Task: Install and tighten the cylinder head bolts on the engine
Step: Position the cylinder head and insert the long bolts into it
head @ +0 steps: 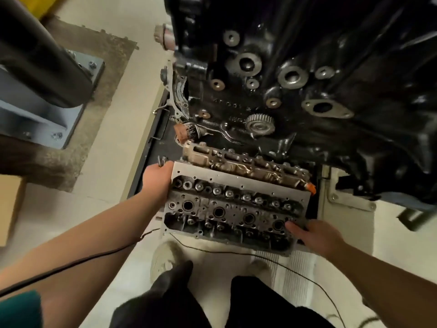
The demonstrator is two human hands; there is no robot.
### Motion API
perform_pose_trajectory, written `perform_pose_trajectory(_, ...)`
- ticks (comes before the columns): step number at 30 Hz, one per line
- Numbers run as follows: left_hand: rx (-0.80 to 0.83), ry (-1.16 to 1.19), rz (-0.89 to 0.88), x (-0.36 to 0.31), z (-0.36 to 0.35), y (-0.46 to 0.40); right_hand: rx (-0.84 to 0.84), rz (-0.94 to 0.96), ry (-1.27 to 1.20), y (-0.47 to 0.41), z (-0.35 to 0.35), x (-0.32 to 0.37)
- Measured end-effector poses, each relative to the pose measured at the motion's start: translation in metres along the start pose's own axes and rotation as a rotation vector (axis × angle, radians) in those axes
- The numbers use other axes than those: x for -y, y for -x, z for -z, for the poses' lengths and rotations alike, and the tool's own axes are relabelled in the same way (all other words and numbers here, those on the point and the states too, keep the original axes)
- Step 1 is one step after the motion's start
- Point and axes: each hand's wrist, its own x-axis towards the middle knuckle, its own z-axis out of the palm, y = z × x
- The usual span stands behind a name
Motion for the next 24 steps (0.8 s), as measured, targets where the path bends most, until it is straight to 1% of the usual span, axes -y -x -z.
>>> perform_pose_trajectory(8, 0.011, -0.048, -0.007, -0.042, 0.139, 0.179, 0.156, 0.053, -0.116, 0.199, 0.063, 0.016)
perform_pose_trajectory(10, 0.023, -0.050, -0.005, -0.054, 0.168, 0.215, 0.193, 0.043, -0.111, 0.238, 0.084, 0.021)
perform_pose_trajectory(12, 0.023, -0.055, 0.023, -0.071, 0.195, 0.249, 0.214, 0.072, -0.128, 0.274, 0.103, 0.025)
perform_pose_trajectory(14, 0.023, -0.064, 0.026, -0.092, 0.218, 0.284, 0.172, 0.114, -0.151, 0.309, 0.120, 0.026)
perform_pose_trajectory(17, -0.038, -0.057, -0.009, -0.129, 0.247, 0.340, 0.122, 0.154, -0.138, 0.358, 0.151, 0.022)
perform_pose_trajectory(20, -0.095, -0.049, -0.053, -0.166, 0.267, 0.392, 0.083, 0.189, -0.059, 0.399, 0.186, 0.011)
perform_pose_trajectory(22, -0.117, -0.026, -0.088, -0.192, 0.276, 0.417, -0.006, 0.221, -0.022, 0.419, 0.211, 0.001)
perform_pose_trajectory(24, -0.111, -0.062, -0.146, -0.221, 0.281, 0.441, -0.092, 0.222, 0.007, 0.434, 0.237, -0.011)
